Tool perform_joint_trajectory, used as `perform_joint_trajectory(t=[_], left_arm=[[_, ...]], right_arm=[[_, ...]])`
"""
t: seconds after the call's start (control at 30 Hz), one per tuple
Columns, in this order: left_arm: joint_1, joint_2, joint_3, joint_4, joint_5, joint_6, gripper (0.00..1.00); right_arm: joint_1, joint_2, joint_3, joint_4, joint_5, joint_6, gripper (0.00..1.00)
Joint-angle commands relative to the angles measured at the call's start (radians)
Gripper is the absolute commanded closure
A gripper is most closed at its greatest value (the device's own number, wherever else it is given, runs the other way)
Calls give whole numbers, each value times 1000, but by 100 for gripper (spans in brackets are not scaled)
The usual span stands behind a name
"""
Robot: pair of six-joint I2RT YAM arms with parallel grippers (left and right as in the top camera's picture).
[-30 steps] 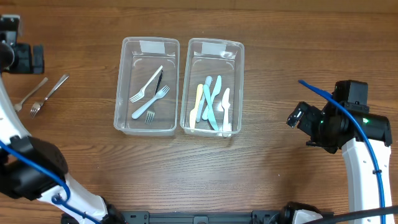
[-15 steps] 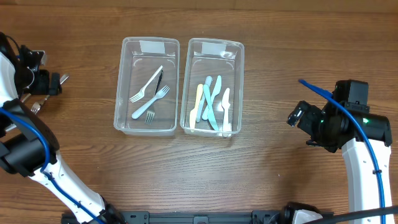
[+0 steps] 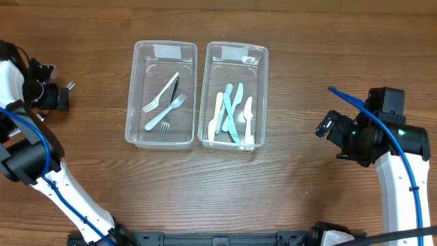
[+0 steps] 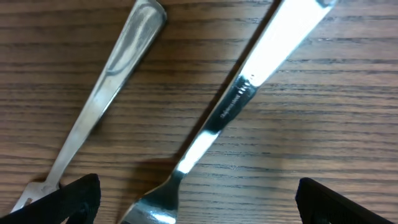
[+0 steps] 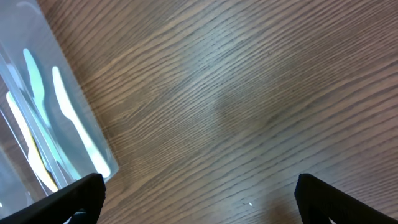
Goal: Pack container
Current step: 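Return the left gripper to the remaining metal forks and grasp one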
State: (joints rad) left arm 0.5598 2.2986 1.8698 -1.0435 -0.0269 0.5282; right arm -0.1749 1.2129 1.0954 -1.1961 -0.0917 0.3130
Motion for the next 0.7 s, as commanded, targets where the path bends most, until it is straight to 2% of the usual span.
perform_joint_trajectory(t=[0.0, 0.23, 0.27, 0.43, 0.5, 0.67], left_arm=[[5, 11, -34, 14, -23, 18, 0], [5, 17, -83, 36, -29, 18, 0], [5, 17, -83, 34, -29, 18, 2], [5, 17, -83, 15, 7, -7, 27], [5, 17, -83, 11, 11, -20, 32], [5, 17, -83, -10, 20, -20, 74]], right_arm=[[5, 1, 4, 6, 12, -7, 0], [5, 1, 4, 6, 12, -7, 0], [5, 1, 4, 6, 12, -7, 0], [5, 1, 4, 6, 12, -7, 0], [5, 1, 4, 6, 12, -7, 0], [5, 1, 4, 6, 12, -7, 0]])
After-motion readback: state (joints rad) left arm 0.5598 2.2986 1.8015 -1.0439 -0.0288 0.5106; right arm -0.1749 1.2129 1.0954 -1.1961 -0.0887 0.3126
